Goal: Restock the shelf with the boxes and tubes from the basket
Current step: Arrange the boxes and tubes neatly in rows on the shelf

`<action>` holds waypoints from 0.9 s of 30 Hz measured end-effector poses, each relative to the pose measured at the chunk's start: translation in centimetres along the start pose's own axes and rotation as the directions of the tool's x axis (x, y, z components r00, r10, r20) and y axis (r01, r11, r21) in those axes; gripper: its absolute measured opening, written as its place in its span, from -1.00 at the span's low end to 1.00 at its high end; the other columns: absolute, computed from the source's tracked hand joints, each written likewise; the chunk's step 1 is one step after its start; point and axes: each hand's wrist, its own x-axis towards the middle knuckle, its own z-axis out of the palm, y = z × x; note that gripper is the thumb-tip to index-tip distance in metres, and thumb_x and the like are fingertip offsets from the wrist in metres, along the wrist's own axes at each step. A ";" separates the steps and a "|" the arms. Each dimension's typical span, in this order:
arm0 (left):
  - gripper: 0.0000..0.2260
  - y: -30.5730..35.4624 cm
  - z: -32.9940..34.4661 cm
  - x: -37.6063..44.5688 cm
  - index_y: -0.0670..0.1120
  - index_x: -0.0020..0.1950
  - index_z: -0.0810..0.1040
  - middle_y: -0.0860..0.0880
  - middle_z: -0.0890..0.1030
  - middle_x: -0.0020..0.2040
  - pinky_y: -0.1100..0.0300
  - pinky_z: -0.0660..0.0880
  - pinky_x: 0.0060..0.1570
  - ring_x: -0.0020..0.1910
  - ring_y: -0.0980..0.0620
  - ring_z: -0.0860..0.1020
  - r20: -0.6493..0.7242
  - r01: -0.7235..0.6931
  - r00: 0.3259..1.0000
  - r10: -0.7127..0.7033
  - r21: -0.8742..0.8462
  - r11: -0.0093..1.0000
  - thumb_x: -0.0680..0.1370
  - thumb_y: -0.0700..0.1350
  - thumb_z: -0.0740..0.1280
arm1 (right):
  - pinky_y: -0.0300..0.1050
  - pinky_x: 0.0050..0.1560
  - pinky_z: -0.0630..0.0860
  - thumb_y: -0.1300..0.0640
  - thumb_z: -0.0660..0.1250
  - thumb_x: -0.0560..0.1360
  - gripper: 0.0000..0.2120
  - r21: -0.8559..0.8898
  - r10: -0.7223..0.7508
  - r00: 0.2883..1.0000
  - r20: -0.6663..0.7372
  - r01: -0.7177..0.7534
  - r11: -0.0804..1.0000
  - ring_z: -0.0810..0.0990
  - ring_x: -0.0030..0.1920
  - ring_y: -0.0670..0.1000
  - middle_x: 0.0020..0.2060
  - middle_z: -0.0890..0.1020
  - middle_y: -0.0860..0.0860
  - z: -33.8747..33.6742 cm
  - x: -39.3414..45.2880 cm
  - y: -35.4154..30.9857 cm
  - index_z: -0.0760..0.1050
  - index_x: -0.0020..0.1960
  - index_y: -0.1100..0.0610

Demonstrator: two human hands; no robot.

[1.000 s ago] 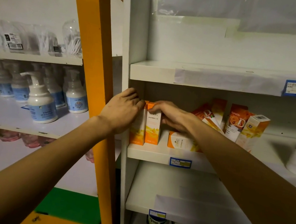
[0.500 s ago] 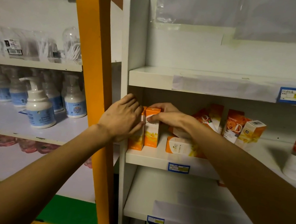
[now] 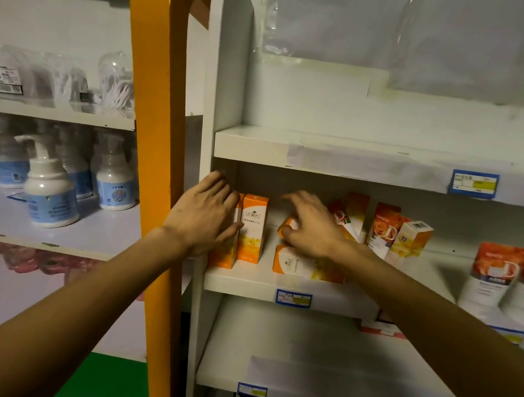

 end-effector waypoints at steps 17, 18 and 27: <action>-0.11 -0.1 -1.4 -0.4 -0.17 0.57 0.19 -0.18 0.31 0.53 -0.02 -0.25 0.53 0.57 -0.15 0.14 0.128 -0.017 0.992 0.020 -0.030 0.999 0.50 0.48 0.01 | 0.16 0.55 -0.10 -0.19 0.34 0.50 -0.52 -0.360 0.020 1.000 -0.020 -0.026 0.932 -0.14 0.59 0.16 0.59 0.08 0.06 4.1 -4.0 1.5 0.49 0.38 -0.07; -0.09 -0.2 -1.3 -0.3 -0.17 0.57 0.19 -0.19 0.31 0.53 -0.02 -0.25 0.53 0.57 -0.16 0.15 0.130 -0.016 0.991 0.019 -0.027 1.000 0.48 0.49 -0.01 | 0.15 0.54 -0.06 -0.21 0.35 0.49 -0.52 -0.329 0.014 0.999 -0.044 -0.028 0.944 -0.09 0.59 0.16 0.58 0.13 0.05 3.7 -4.0 1.5 0.50 0.36 -0.08; 0.00 0.1 -0.9 0.0 -0.19 0.56 0.20 -0.19 0.32 0.52 -0.07 -0.21 0.56 0.57 -0.17 0.14 0.129 0.000 0.992 0.004 -0.027 1.000 0.41 0.56 -0.02 | -0.18 -0.02 0.47 -0.14 0.46 0.44 -0.58 0.168 0.124 0.956 -0.267 -0.080 0.983 0.50 0.05 -0.08 0.09 0.56 -0.07 1.4 -3.4 -0.4 0.54 0.23 -0.01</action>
